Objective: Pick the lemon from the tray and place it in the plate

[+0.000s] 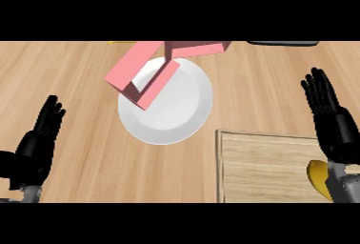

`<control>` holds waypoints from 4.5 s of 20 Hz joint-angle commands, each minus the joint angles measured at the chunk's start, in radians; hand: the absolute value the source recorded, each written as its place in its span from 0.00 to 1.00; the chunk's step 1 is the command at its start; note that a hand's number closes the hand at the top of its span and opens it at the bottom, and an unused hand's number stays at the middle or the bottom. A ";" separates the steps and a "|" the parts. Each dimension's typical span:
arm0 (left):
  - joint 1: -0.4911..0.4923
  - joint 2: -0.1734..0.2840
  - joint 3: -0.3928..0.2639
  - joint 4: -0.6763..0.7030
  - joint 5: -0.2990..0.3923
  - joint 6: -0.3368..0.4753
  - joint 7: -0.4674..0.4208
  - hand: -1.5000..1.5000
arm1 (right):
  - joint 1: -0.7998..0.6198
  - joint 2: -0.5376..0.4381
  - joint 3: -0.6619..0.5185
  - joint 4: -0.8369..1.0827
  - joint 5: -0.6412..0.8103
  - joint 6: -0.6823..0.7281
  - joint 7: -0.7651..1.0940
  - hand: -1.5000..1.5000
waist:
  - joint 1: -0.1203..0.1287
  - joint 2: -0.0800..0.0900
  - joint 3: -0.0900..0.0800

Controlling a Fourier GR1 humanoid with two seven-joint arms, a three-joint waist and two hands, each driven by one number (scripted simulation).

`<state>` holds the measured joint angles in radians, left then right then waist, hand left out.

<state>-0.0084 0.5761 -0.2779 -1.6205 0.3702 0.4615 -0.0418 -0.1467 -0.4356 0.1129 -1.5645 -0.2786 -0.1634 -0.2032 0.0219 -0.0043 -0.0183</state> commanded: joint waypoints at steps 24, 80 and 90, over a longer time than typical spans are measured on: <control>0.099 0.051 0.010 0.209 -0.163 -0.102 -0.190 0.50 | 0.747 0.052 -0.573 -0.293 -0.444 0.615 -0.312 0.00 | -0.044 0.005 0.017; 0.091 -0.178 0.283 0.171 -0.446 -0.340 -0.117 0.50 | 0.280 0.013 -0.329 0.143 0.647 0.693 -0.198 0.00 | -0.022 0.004 0.018; 0.110 -0.202 0.350 0.107 -0.482 -0.412 -0.074 0.50 | 0.219 0.064 -0.365 0.133 0.640 0.668 -0.201 1.00 | -0.021 0.004 0.018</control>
<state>0.0869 0.3788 0.0408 -1.4790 -0.0952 0.0855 -0.1375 0.0838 -0.3898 -0.2442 -1.4166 0.3549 0.5041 -0.4259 0.0008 -0.0022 -0.0027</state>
